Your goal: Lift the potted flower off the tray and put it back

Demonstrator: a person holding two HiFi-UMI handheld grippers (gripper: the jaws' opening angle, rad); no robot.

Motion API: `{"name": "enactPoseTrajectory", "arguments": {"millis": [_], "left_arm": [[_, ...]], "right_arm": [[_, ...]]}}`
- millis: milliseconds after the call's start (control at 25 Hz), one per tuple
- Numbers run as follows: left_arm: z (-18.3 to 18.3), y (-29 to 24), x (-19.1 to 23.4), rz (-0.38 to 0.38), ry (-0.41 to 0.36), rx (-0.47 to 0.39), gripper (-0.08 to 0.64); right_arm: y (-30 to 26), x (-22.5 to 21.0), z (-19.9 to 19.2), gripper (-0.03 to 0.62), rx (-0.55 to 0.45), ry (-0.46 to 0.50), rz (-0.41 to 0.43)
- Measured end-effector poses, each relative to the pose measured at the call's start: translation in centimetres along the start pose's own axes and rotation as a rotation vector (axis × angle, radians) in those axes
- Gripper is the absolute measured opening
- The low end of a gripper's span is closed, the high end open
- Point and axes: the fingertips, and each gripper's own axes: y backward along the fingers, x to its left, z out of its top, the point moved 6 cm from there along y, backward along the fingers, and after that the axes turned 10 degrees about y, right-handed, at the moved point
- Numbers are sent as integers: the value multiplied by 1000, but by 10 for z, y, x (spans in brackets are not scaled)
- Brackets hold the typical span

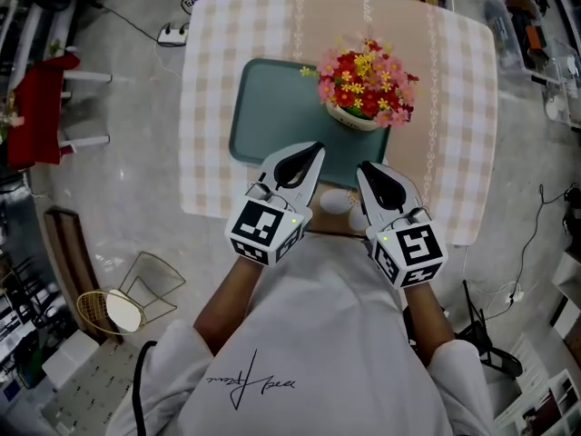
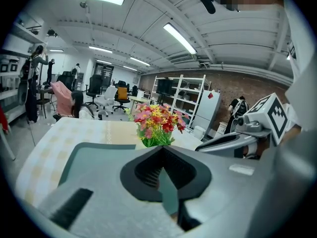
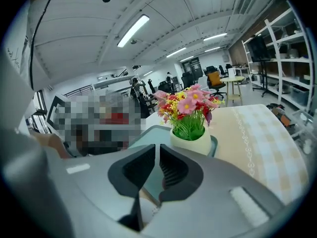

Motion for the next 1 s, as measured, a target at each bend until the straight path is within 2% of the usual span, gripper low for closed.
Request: {"name": "enactPoseTrajectory", "arguments": {"millis": [200,400,640,1000], "left_arm": [[0,-9,9,-1,-4,26,6],[-9,-22,21,-4,-22,74,58],[-9,-38,36,0,-7,97,112],[-10,-53,46,-31,-37,130,146]], "right_arm": [[-13,-5,-1,43,20,4,-2],[-26,-9,-5,58,46,9,1],[-36,-21,-7,84,63,8,-26],[-43,-31,-15,115,93,14,-46]]}}
